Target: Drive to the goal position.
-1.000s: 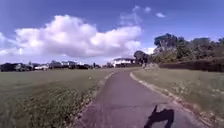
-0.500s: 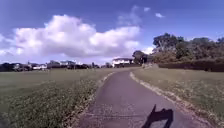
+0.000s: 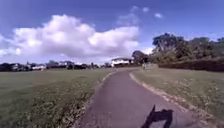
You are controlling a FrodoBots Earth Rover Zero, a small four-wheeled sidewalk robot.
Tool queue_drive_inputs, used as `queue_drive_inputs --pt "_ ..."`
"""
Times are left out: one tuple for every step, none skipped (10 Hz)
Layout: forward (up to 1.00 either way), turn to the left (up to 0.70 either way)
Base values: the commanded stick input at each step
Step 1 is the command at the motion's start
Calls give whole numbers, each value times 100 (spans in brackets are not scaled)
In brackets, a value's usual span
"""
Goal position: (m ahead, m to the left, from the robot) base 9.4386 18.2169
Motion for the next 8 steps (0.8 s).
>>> queue_drive_inputs --pt "70 -6" --pt "70 -2" --pt "70 0" --pt "70 0" --pt "70 0" --pt "70 0" --pt "70 0" --pt "70 0"
